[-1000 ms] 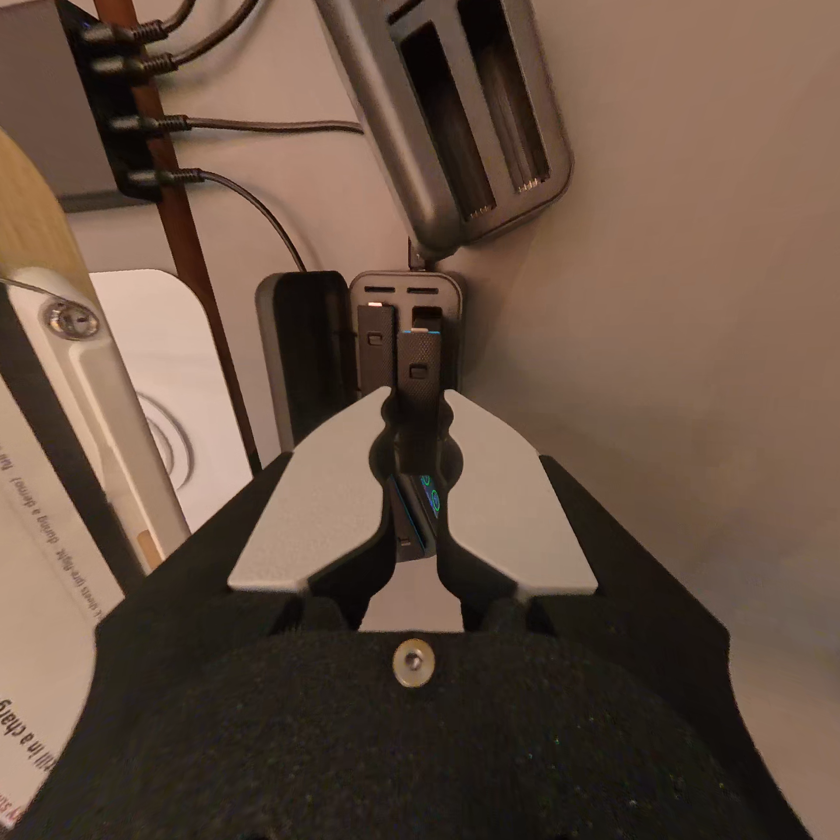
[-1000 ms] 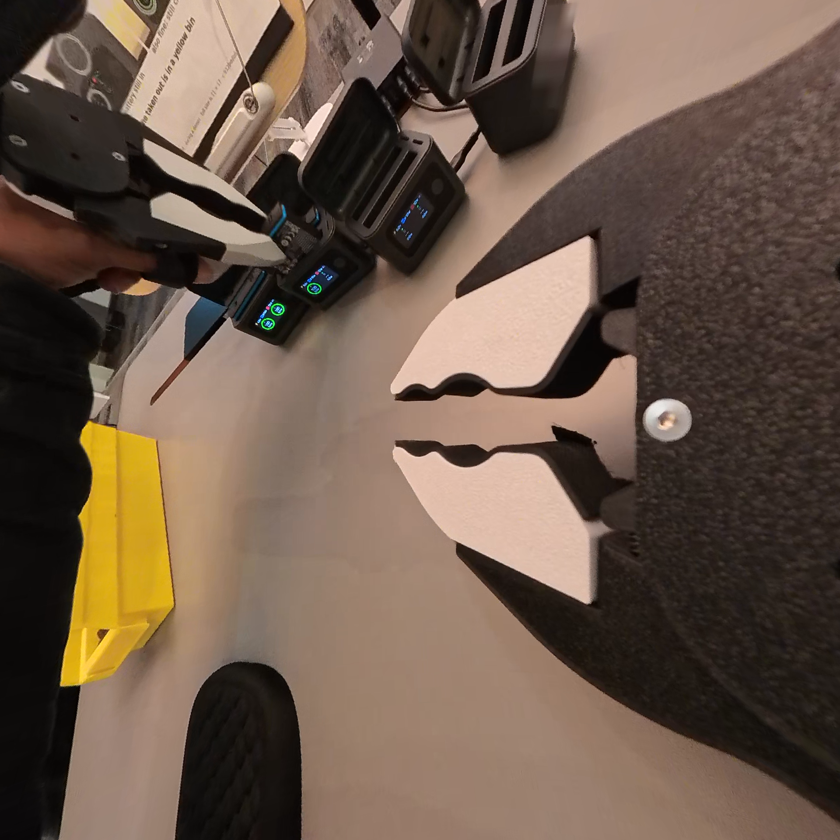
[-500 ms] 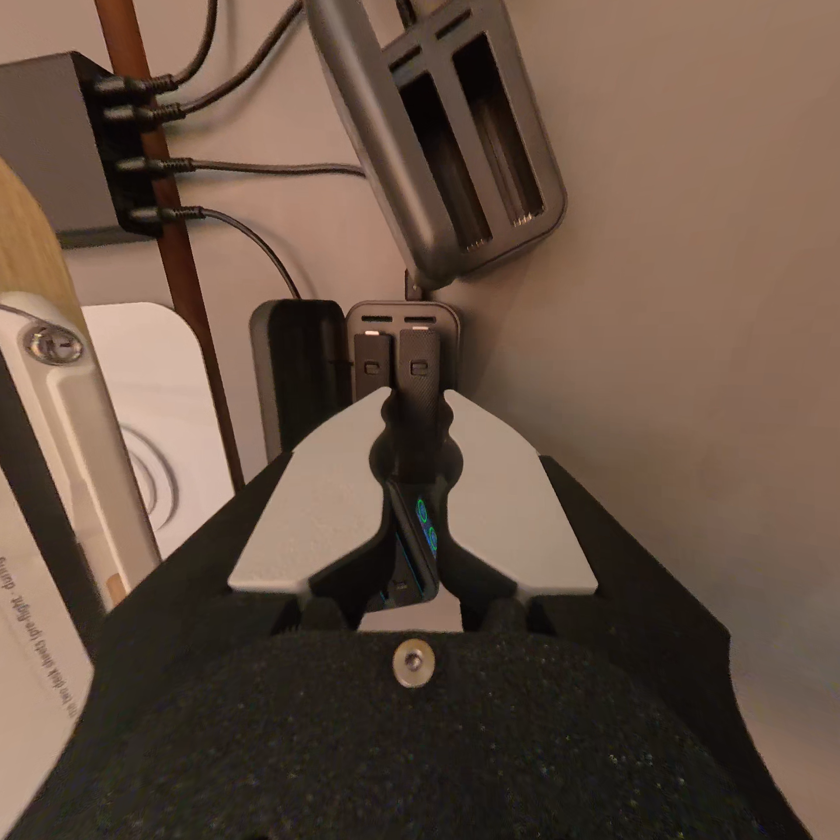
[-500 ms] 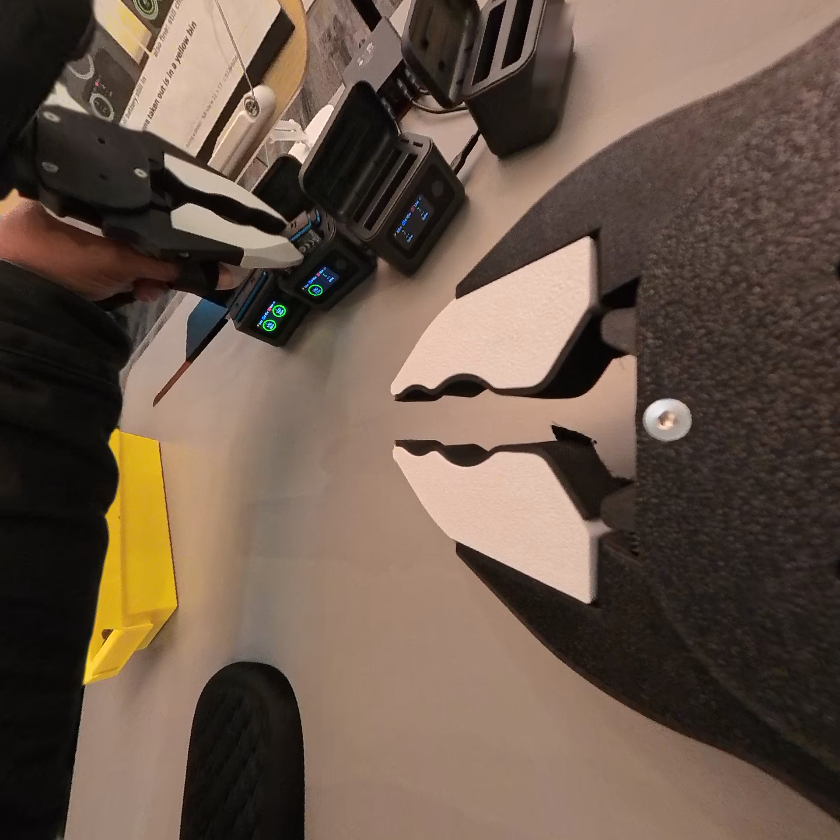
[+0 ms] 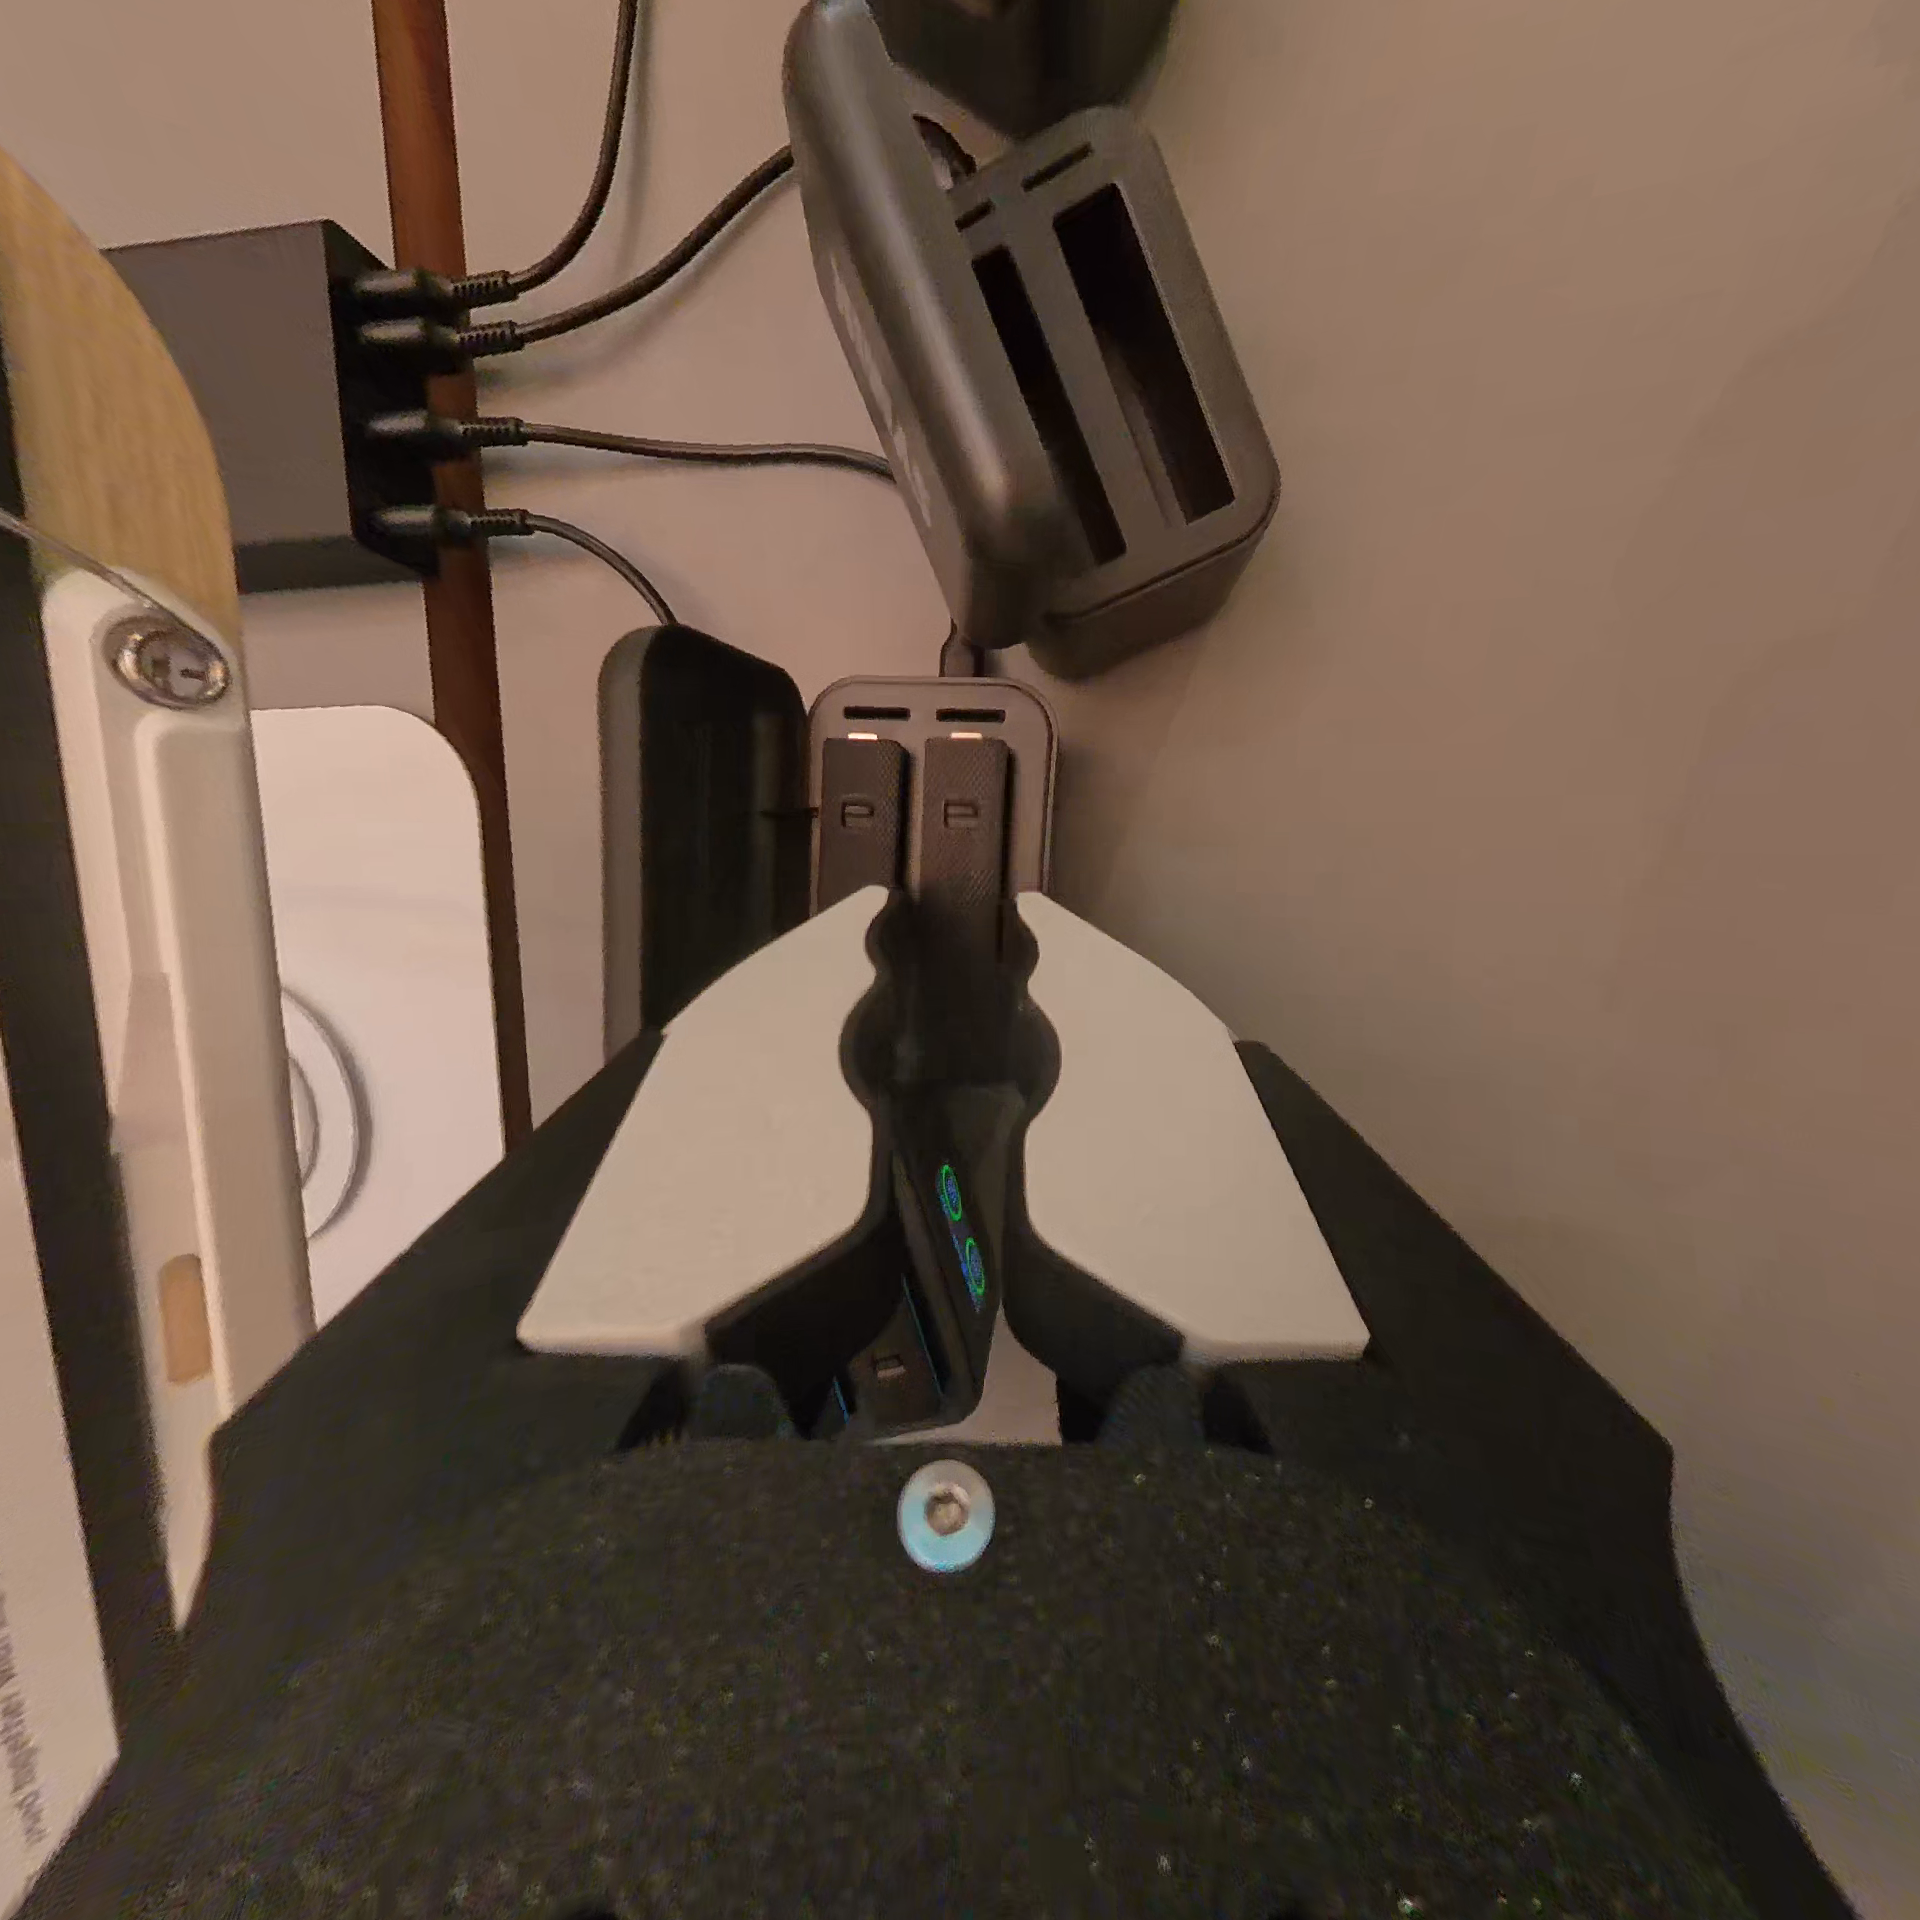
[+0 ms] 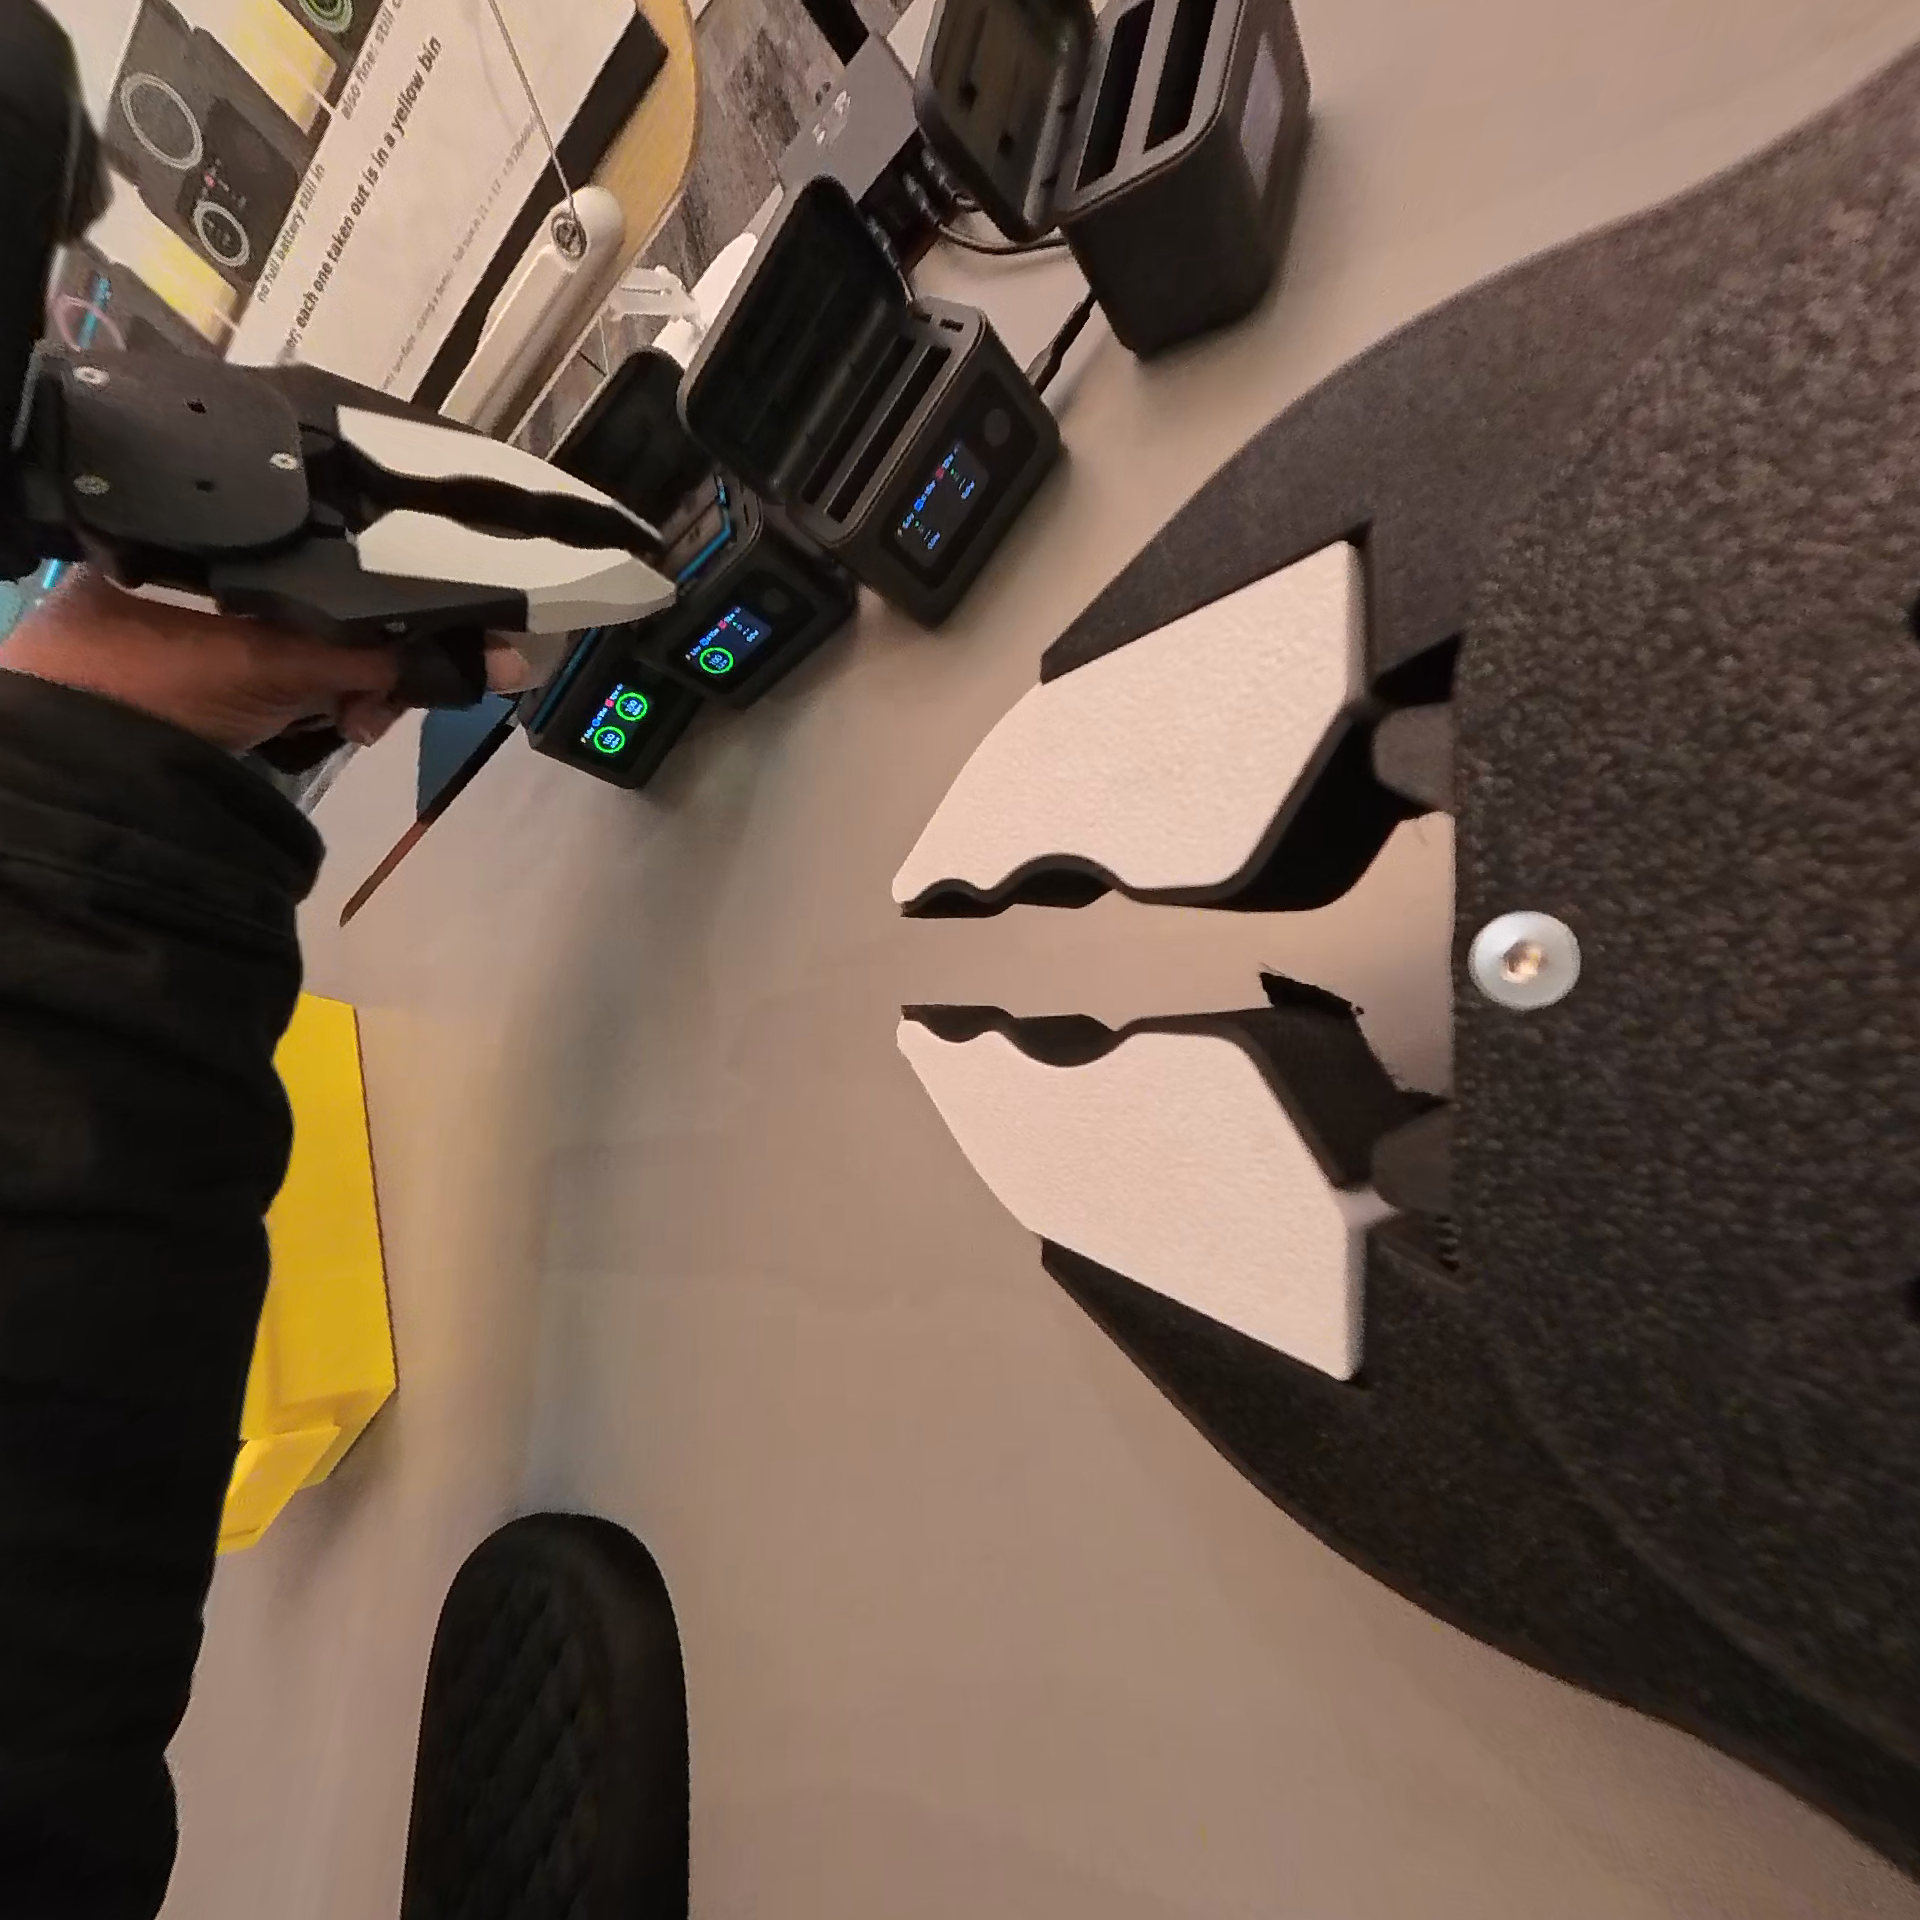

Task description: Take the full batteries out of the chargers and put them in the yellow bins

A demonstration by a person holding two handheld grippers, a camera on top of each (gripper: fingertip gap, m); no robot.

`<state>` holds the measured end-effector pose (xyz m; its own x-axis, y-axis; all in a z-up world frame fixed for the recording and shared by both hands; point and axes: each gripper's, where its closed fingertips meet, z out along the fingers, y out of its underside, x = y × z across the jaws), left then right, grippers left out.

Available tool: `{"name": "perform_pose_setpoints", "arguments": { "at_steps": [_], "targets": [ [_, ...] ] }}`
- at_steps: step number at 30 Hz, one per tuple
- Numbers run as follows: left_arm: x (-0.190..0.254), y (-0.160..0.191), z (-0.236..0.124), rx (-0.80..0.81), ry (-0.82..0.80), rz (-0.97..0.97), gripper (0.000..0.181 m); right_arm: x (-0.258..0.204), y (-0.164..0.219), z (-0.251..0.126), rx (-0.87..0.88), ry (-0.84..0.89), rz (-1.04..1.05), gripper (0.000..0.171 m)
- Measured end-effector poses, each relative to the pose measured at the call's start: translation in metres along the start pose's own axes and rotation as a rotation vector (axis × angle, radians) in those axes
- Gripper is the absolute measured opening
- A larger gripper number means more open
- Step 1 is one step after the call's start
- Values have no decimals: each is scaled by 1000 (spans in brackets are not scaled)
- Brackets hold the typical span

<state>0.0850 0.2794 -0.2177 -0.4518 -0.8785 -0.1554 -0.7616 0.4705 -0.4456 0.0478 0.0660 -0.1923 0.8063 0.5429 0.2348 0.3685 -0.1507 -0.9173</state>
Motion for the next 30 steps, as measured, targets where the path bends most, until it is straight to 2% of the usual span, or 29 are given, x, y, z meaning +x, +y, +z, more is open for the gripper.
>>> {"name": "perform_pose_setpoints", "arguments": {
  "at_steps": [6, 11, 22, 30],
  "targets": [
    [2, -4, -10, 4, -26, 16, 18, 0, 0, 0, 0, 0, 0, 16],
    [-4, -7, -10, 4, -94, -3, 0, 0, 0, 0, 0, 1, -1, 16],
    [-3, -4, -1, -44, -128, 15, 1, 0, 0, 0, -1, 3, 0, 16],
    [-3, -3, -1, 89, -174, 28, 2, 1, 0, 0, -1, 3, 4, 15]
  ]
}}
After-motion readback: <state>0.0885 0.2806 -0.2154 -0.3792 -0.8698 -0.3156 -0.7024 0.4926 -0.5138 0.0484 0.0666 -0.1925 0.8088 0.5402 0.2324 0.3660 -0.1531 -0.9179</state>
